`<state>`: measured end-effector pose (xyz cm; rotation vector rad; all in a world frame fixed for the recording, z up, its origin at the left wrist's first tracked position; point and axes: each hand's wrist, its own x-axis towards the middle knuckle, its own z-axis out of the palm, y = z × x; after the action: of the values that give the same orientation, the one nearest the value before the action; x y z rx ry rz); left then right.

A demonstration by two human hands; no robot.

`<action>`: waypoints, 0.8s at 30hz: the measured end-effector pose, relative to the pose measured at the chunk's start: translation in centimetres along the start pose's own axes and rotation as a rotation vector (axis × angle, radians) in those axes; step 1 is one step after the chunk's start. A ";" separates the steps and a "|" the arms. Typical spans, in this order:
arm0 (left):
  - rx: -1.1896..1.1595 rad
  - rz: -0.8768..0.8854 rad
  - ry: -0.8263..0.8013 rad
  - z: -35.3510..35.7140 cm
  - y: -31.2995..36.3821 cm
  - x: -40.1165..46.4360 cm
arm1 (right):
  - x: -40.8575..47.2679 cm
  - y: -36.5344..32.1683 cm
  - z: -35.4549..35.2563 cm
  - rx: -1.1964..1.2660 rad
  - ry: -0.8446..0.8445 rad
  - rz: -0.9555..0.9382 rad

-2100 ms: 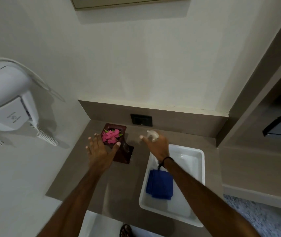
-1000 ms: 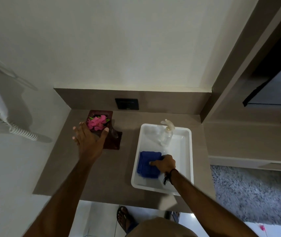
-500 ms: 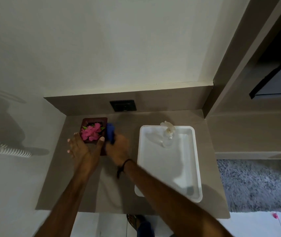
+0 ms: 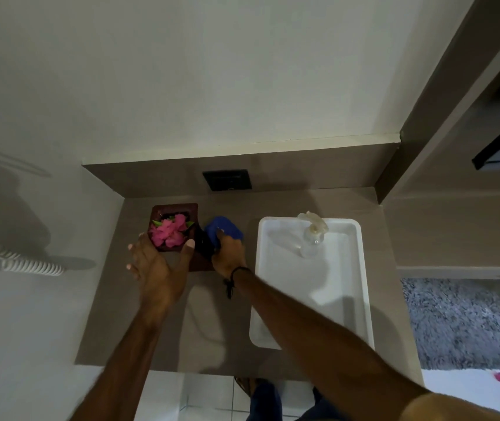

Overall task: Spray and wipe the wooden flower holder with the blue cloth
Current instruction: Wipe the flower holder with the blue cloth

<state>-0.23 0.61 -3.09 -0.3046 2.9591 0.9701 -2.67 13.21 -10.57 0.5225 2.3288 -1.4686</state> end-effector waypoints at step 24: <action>-0.022 -0.007 -0.057 -0.6 0.2 -0.4 | 0.1 1.7 -0.1 0.045 0.033 -0.055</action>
<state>0.17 0.50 -2.49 -0.2822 2.8963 0.9939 -1.94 13.95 -11.91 0.5016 2.3581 -1.5512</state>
